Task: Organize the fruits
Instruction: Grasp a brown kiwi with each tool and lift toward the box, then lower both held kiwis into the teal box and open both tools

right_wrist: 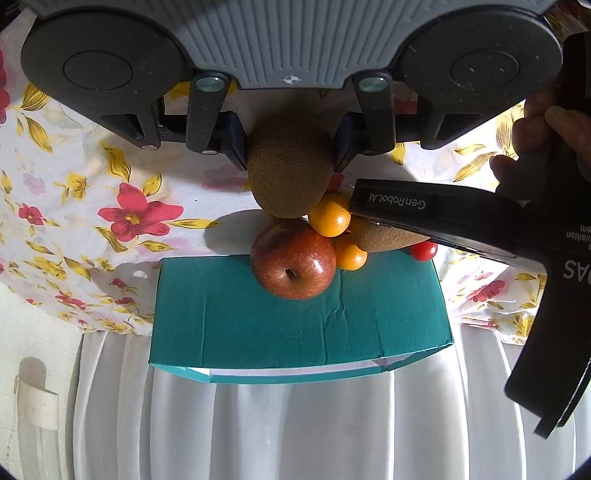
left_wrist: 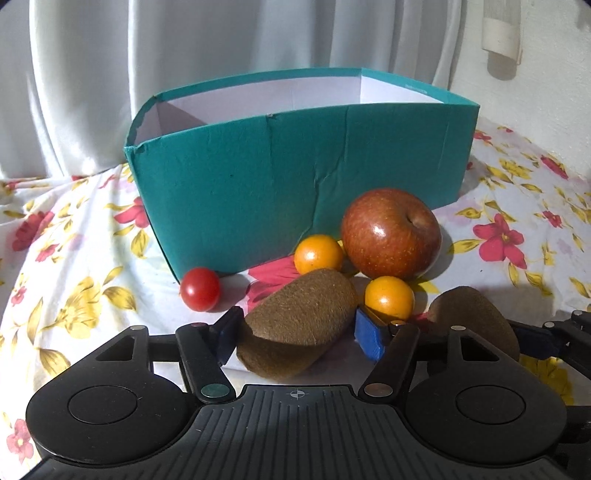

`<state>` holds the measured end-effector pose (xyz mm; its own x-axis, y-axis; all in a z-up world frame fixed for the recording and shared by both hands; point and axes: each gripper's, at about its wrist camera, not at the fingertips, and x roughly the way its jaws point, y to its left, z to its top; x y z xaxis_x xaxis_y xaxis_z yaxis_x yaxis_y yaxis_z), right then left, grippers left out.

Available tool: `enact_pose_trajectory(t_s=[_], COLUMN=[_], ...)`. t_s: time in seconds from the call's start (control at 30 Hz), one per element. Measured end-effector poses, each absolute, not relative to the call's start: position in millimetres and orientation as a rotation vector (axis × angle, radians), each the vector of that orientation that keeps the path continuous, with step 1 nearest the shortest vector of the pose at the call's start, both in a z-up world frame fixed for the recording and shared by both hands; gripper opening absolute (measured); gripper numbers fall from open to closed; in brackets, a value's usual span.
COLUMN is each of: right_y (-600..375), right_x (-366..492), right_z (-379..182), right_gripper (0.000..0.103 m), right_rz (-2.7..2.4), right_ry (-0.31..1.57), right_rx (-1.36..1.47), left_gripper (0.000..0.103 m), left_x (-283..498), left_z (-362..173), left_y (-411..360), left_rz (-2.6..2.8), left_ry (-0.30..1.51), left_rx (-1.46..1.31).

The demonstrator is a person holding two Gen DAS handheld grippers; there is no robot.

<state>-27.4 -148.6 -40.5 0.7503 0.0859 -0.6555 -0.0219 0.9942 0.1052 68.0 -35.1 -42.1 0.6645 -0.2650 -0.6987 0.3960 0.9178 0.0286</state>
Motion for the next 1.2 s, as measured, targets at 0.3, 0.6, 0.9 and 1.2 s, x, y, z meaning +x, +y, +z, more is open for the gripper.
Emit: enact_pose_trajectory(t_s=[0.3,0.6,0.9,1.2], right_y=[-159,-175,-182,-181], right_x=[-23,-8,46,86], right_z=[-29,41,98,82], right_gripper=[0.047,0.047,0.047,0.047], right_rz=[0.055,0.039,0.019,0.005], right_ry=[0.722,0.581,0.382,0.421], right_rx=[0.134,0.108,0.065,0.031], left_gripper=[0.07,0.07,0.07,0.07], left_x=[54,49,106,137], left_z=[-9,92,137,102], left_y=[-25,-17,-31,-32], left_rz=[-0.32,-0.234,-0.09,-0.084], left_ry=[0.772,0.557,0.47,0.583], left_rx=[0.159,0.106,0.081,0.074])
